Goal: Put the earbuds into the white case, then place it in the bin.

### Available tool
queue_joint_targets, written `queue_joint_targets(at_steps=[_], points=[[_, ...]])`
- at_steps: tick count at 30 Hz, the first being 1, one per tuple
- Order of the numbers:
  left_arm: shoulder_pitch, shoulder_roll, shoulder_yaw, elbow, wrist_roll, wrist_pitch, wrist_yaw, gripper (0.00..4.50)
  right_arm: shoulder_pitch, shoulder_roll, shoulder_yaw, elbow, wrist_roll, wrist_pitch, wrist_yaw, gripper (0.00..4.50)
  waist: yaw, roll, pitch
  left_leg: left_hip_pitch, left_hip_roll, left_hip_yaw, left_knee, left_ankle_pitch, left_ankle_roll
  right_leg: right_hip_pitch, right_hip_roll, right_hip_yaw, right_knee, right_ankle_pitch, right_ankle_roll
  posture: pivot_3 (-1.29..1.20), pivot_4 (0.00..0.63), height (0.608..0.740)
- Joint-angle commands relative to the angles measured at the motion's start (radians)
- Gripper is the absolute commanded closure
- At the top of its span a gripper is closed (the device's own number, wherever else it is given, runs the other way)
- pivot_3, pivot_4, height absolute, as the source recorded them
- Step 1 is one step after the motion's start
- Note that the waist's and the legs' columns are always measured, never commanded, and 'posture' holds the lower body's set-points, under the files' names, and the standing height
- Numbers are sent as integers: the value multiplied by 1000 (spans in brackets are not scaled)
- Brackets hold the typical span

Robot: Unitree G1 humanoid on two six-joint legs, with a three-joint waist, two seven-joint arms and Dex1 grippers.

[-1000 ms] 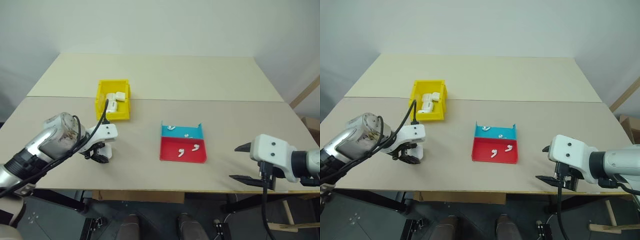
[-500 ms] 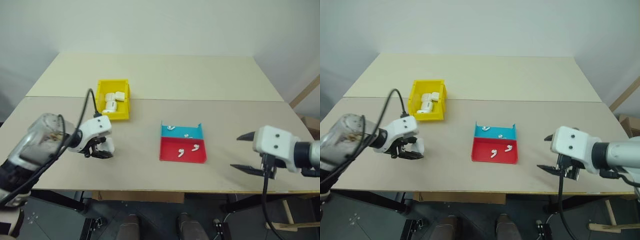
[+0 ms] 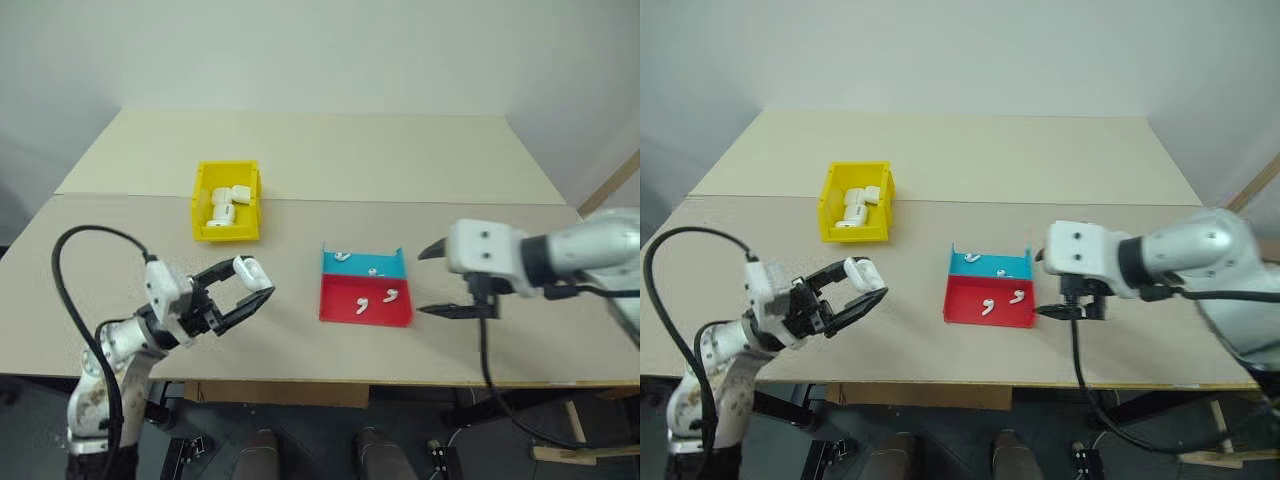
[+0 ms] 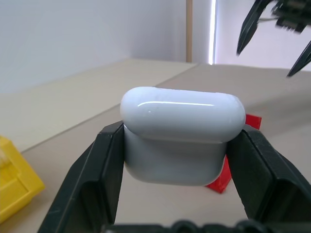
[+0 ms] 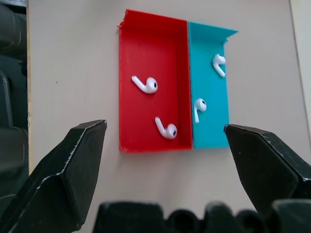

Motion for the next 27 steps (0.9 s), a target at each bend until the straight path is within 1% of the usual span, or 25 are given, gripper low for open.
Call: queue_joint_targets(at_steps=[1, 4, 5, 8, 9, 10, 14, 19, 22, 25, 27], points=[[34, -1, -10, -16, -27, -83, -5, 1686, -59, 48, 48, 3, -31, 48, -12, 0, 1, 0, 0, -1, 0, 0, 0, 0, 0, -1, 0, 0, 0, 0, 0, 0, 150, 740], [51, 9, -21, -6, -20, -129, -1, 1686, -105, 120, 90, 8, -21, 118, -20, 0, 0, 0, 0, 0, 0, 0, 0, 0, 0, -1, 0, 0, 1, 0, 0, 0, 150, 740], [54, 16, -23, -7, -13, -134, 8, 1686, -113, 140, 104, 10, -27, 130, -25, 393, -1, 0, 0, 0, 0, 0, 0, 0, 0, 0, 0, 0, 1, 0, 0, 0, 150, 740], [60, 20, -28, -12, -19, -150, 29, 1686, -133, 184, 154, 21, -60, 149, -44, 1271, -1, 0, 0, 1, 0, -1, 0, 0, 0, 0, 0, -1, 1, 0, 0, 0, 150, 740], [65, 22, -29, -17, -21, -149, 40, 1686, -138, 198, 168, 25, -73, 154, -52, 1676, -1, 0, 0, 1, 0, -1, 0, 0, 0, 0, 0, -1, 1, 0, 0, 0, 150, 740], [67, 9, -28, -15, -27, -169, 50, 1686, -142, 212, 179, 26, -81, 160, -58, 1990, -2, 0, 0, 1, 0, -1, 0, 0, 0, 0, 0, -1, 1, 0, 0, 0, 150, 740], [82, -15, -33, -26, -53, -197, 77, 1686, -148, 258, 205, 13, -89, 190, -74, 1990, -3, 0, 0, 0, 0, -1, 0, 0, 0, -1, 0, -1, 1, 0, 0, 0, 150, 740], [114, -17, -39, -63, -104, -183, 104, 1686, -149, 293, 225, -2, -94, 218, -94, 1990, -5, 0, 0, 0, 0, -1, 0, 0, 0, 0, 0, -1, 1, 0, 0, 0, 150, 740], [124, -8, -44, -57, -108, -193, 104, 1686, -148, 308, 225, -10, -88, 236, -102, 2615, -5, 0, 0, 1, 0, -1, 0, 0, 0, 0, 1, -1, 1, 0, 0, 0, 150, 740], [131, 4, -46, -41, -98, -208, 95, 1686, -146, 323, 240, -24, -91, 258, -112, 3629, -6, 0, 0, 1, 0, -1, 0, 0, 0, 0, 1, -1, 1, 0, 0, 0, 150, 740], [129, 16, -44, -16, -86, -224, 84, 1686, -145, 336, 260, -28, -98, 273, -122, 4397, -6, 0, 0, 0, 0, -1, 0, 0, 0, 0, 1, -1, 1, 0, 0, 0, 150, 740]])
